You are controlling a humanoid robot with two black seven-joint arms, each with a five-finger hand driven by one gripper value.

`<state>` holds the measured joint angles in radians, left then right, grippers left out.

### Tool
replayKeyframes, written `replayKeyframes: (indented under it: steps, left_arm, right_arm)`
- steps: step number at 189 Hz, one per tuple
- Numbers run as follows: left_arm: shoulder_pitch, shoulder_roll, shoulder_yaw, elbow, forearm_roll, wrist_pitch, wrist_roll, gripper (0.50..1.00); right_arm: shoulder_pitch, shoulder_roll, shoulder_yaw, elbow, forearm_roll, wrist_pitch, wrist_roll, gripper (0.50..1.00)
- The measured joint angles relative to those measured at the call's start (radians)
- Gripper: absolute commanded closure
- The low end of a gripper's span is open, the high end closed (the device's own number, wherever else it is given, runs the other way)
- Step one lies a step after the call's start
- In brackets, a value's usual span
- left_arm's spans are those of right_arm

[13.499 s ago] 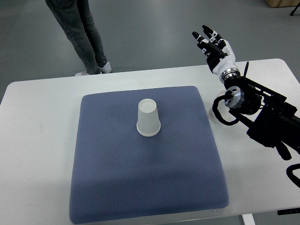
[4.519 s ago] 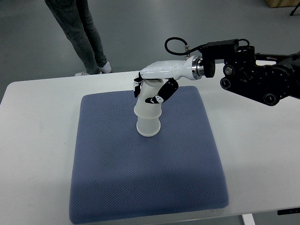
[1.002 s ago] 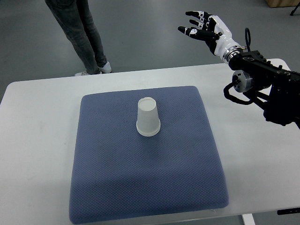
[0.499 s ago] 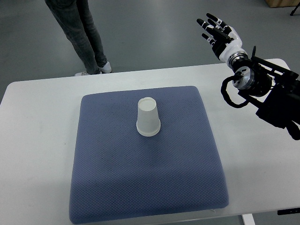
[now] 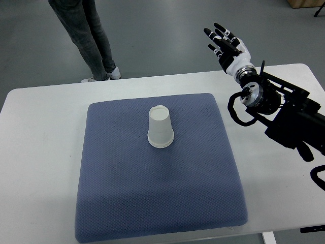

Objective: Stack paper cups

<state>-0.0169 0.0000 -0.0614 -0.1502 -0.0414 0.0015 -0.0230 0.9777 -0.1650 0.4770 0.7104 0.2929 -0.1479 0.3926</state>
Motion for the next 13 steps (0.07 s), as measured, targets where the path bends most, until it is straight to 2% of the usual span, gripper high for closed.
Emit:
replayKeyframes:
  steps: [13]
  left_arm:
    - [0.0, 0.0, 0.0, 0.0, 0.0, 0.0, 0.0, 0.5]
  right_arm:
    - [0.0, -0.002, 0.001, 0.0, -0.004, -0.003, 0.001, 0.599]
